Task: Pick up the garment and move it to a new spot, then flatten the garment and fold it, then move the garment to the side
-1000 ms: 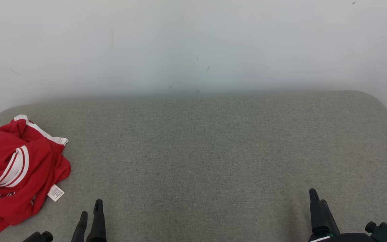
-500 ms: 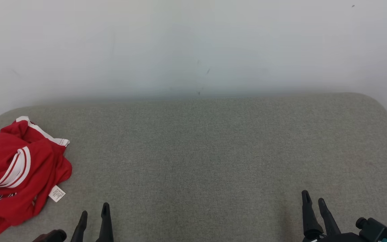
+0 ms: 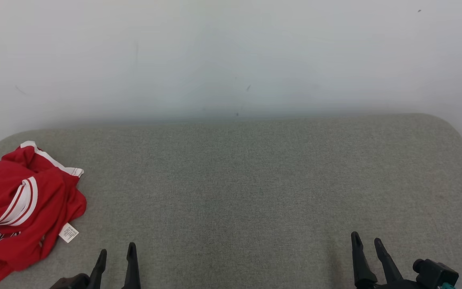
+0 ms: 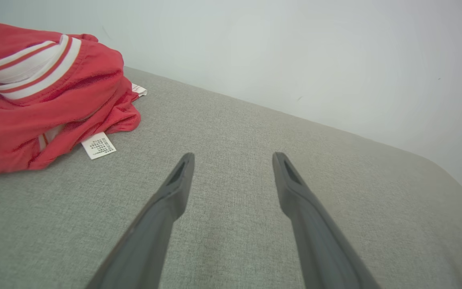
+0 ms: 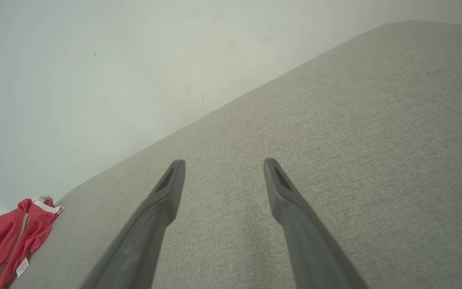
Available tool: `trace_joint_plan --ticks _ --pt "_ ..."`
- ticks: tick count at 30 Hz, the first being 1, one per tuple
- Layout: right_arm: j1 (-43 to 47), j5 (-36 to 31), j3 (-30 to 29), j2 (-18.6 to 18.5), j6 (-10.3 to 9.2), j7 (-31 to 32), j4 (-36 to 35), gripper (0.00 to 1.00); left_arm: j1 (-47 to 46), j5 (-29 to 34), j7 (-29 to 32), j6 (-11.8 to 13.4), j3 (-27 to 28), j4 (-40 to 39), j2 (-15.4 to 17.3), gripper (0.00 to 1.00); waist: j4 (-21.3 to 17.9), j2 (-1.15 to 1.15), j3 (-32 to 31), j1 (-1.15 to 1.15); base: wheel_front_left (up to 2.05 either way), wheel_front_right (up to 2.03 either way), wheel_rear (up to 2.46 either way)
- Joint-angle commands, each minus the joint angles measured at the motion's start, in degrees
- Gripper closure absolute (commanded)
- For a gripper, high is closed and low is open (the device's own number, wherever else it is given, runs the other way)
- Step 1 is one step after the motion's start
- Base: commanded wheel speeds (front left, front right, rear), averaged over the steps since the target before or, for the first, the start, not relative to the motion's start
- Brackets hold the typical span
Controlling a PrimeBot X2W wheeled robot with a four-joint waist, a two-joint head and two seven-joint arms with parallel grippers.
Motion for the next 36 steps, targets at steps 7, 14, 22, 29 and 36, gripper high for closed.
trace_joint_plan --ticks 7,14,22,29,36 --pt "-0.8 -4.8 -0.1 -0.1 0.35 -1.0 0.6 0.00 0.4 4.1 -1.6 -0.6 0.0 -2.1 0.8 0.00 0.0 0.00 -0.4 0.00 0.00 0.00 0.00" --pt "-0.8 -8.2 0.1 -0.1 0.37 -1.8 1.2 0.00 1.3 6.6 -2.7 -0.6 0.8 -2.0 0.4 0.00 0.1 0.00 -0.7 0.00 0.00 0.00 0.00" --pt "-0.9 -10.8 0.9 -0.2 0.34 -2.7 1.7 0.00 1.8 7.9 -3.9 -2.3 2.6 -1.1 -0.7 0.00 0.3 0.00 -1.0 0.00 0.00 0.00 0.00" --pt "-1.0 -11.4 1.9 -0.2 0.34 -3.0 2.1 0.00 2.0 9.0 -4.8 -4.4 4.1 0.4 -1.6 0.00 0.5 0.00 -1.4 0.00 0.00 0.00 0.00" --pt "-1.1 -12.9 2.4 -0.2 0.34 -3.4 2.6 0.00 1.9 11.3 -5.6 -5.5 4.5 1.5 -2.1 0.00 0.5 0.00 -1.7 0.00 0.00 0.00 0.00"
